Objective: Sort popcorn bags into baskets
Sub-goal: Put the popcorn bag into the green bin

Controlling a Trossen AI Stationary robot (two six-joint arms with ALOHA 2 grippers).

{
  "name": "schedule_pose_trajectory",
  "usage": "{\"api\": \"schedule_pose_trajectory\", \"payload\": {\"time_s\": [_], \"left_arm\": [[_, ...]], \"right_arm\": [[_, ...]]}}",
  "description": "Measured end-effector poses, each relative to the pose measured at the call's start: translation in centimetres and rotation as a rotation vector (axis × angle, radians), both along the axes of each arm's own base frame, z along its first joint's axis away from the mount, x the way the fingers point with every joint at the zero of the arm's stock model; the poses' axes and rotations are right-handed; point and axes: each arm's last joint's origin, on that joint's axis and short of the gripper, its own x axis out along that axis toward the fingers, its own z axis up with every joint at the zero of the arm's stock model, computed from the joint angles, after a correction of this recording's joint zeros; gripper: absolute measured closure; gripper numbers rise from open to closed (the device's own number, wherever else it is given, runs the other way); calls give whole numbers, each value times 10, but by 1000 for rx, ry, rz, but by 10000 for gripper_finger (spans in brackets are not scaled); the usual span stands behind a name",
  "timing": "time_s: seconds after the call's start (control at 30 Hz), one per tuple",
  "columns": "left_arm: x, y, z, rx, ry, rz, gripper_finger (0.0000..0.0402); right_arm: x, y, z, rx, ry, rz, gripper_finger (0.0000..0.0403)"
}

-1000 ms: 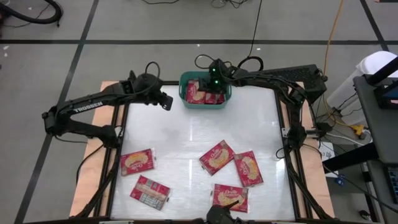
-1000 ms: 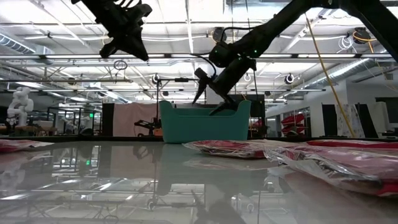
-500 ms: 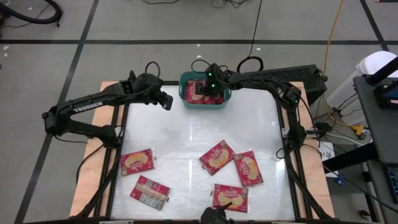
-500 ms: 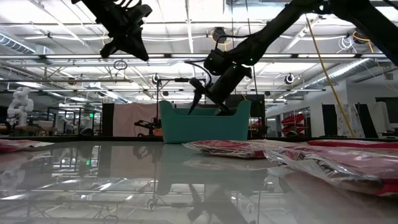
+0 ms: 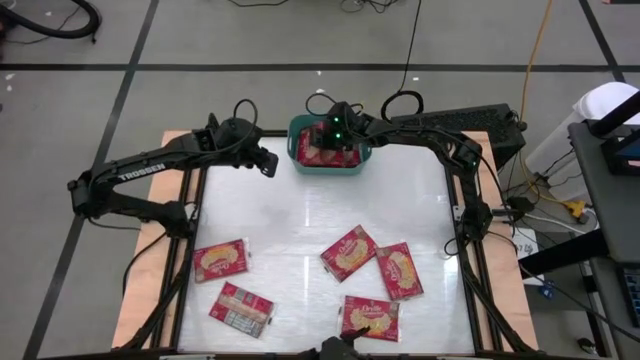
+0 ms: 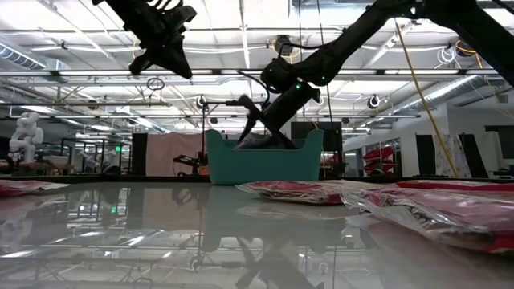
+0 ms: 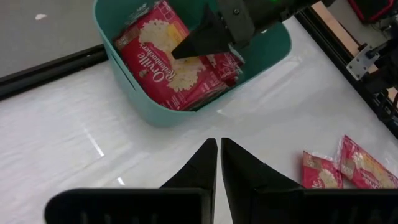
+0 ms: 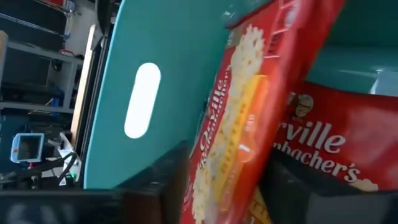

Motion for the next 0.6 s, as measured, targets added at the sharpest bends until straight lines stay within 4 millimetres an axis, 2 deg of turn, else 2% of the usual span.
{"api": "schedule_pose_trajectory", "payload": {"time_s": [0.23,0.3,0.4,0.5,0.6], "left_arm": [[0,0,0,8,4,-7,376],[0,0,0,6,3,-4,376],[0,1,0,12,5,17,376],[0,1,1,3,-9,43,376],[2,2,6,25,-69,52,376]], "right_arm": [[-3,2,-7,-1,9,5,387],[-3,2,-8,-12,10,16,390],[-5,2,2,-21,-16,39,381],[-10,5,27,-78,-63,59,388],[-18,11,61,-150,-121,69,397]]}}
